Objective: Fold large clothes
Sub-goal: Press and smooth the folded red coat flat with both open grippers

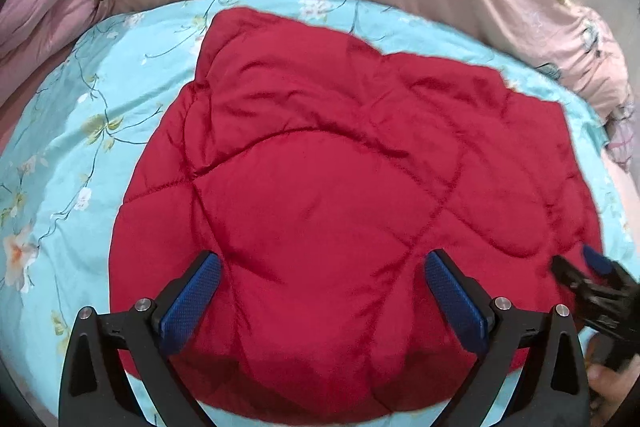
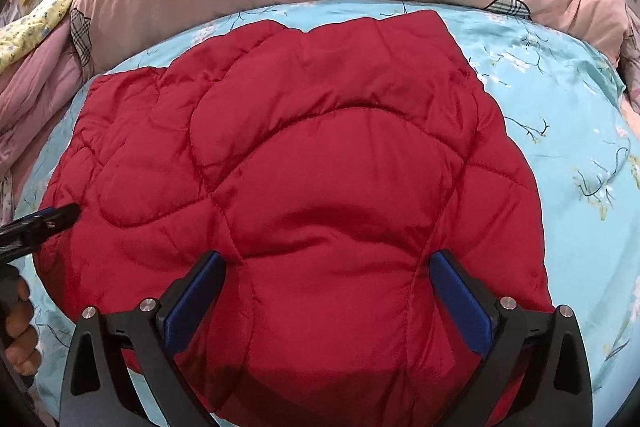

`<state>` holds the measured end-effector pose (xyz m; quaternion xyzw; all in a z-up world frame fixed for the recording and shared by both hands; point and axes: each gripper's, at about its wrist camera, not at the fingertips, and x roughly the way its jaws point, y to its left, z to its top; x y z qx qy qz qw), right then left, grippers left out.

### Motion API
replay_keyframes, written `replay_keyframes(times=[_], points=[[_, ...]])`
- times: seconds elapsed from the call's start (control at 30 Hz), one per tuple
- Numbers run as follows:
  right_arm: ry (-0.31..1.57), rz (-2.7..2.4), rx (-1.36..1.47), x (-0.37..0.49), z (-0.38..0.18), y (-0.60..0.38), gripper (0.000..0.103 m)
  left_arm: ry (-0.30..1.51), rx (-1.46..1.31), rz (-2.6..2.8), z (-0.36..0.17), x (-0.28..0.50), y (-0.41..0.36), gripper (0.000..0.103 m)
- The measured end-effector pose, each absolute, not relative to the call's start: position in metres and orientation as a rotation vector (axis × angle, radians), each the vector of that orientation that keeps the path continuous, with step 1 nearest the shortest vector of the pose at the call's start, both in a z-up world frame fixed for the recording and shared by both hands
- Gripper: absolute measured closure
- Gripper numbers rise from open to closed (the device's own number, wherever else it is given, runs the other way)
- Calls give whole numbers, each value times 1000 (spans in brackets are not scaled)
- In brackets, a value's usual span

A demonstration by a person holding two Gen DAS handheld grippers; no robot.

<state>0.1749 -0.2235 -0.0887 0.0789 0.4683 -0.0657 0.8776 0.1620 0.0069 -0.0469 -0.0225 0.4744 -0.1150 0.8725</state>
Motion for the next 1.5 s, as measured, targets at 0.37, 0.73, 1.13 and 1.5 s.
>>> replay_keyframes(times=[0.37,0.73,1.13,1.5], points=[[980,-138,153,167,-82,-224,1,1011,19,-225,-60,165,0,0],[909,-212,137,166,-75,-221,2,1012,37,-203,-72,174,-6,0],[949,-192,164,169,-91,-227,0,1016,58,-180,-74,173,-12,0],[1040,-151,176,189,-89,-234,0,1065,30,-180,-66,192,-7,0]])
